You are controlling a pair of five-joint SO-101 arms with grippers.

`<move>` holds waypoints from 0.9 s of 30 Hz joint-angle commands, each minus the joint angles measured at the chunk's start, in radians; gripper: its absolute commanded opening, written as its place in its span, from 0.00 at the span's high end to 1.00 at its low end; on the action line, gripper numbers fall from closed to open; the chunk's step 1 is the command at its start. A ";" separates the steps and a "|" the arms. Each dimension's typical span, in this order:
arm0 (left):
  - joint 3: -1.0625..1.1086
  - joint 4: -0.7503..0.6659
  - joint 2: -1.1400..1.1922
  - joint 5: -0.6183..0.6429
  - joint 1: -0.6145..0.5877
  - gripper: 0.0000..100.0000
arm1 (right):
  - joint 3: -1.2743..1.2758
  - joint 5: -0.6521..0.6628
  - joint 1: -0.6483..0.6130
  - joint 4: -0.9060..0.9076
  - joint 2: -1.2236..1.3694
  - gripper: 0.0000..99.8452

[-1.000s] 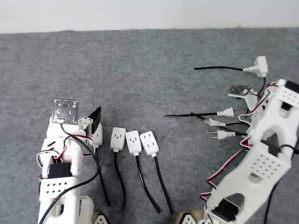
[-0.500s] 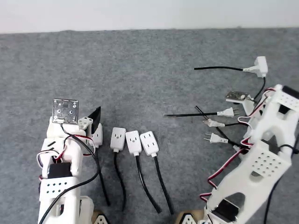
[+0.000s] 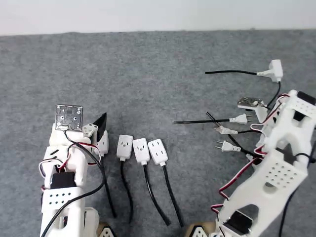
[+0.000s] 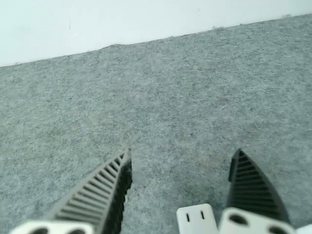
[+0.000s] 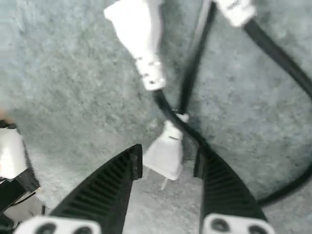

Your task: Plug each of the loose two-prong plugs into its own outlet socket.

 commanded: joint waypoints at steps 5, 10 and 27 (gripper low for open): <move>-0.001 -0.029 0.000 -0.028 0.034 0.69 | 0.411 -0.017 -0.136 0.013 -0.220 0.82; 0.001 -0.029 0.000 -0.028 0.034 0.69 | 0.572 -0.017 -0.154 -0.082 -0.346 0.82; 0.001 -0.029 0.000 -0.031 0.034 0.69 | 0.411 -0.083 -0.179 -0.268 -0.395 0.82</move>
